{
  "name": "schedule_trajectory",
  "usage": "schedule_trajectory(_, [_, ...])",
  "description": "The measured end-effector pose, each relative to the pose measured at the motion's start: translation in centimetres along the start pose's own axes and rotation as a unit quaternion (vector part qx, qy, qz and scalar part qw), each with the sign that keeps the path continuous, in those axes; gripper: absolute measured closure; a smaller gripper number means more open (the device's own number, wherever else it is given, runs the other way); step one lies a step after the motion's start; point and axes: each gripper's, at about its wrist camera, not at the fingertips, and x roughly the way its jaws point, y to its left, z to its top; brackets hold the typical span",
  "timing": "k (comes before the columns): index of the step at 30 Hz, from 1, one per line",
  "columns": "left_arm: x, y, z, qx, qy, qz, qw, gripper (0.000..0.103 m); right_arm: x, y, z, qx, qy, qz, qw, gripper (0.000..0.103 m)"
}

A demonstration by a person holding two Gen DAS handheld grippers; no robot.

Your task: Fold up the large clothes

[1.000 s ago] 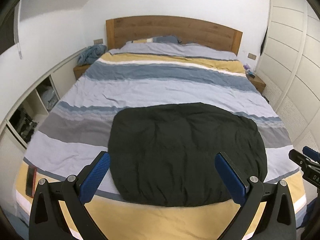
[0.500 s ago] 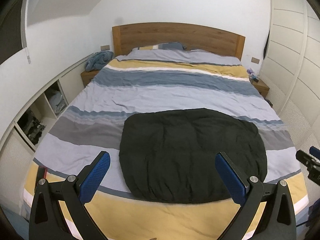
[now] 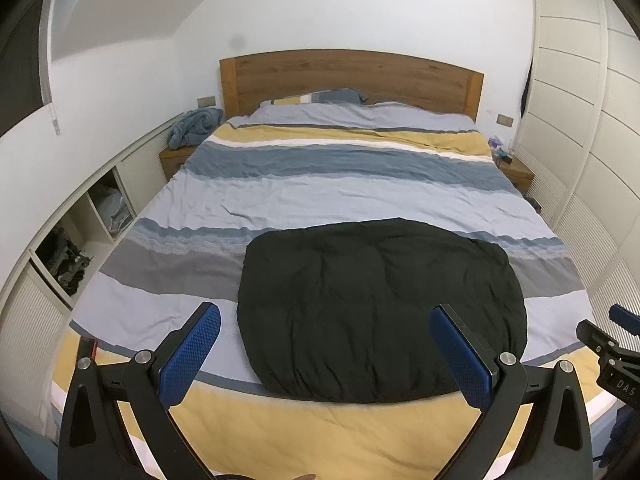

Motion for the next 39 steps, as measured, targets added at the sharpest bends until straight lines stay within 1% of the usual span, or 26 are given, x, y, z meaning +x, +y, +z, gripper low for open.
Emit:
schedule_trajectory(9, [0.0, -0.1, -0.2, 0.001, 0.005, -0.001, 1.0000, 0.000, 0.1, -0.2, -0.3, 0.006, 0.001, -0.003, 1.000, 0.024])
schedule_trajectory(22, [0.9, -0.4, -1.0, 0.010, 0.020, -0.007, 0.9997, 0.000, 0.9, -0.9, -1.3, 0.014, 0.017, -0.005, 1.000, 0.024])
schedule_trajectory(28, [1.3, -0.4, -1.2, 0.017, 0.021, 0.000, 0.9996, 0.000, 1.2, -1.2, -1.7, 0.015, 0.025, -0.007, 1.000, 0.024])
schedule_trajectory(39, [2.0, -0.1, -1.7, 0.020, 0.030, 0.001, 0.9993, 0.000, 1.8, -1.0, -2.1, 0.012, 0.031, -0.005, 0.999, 0.024])
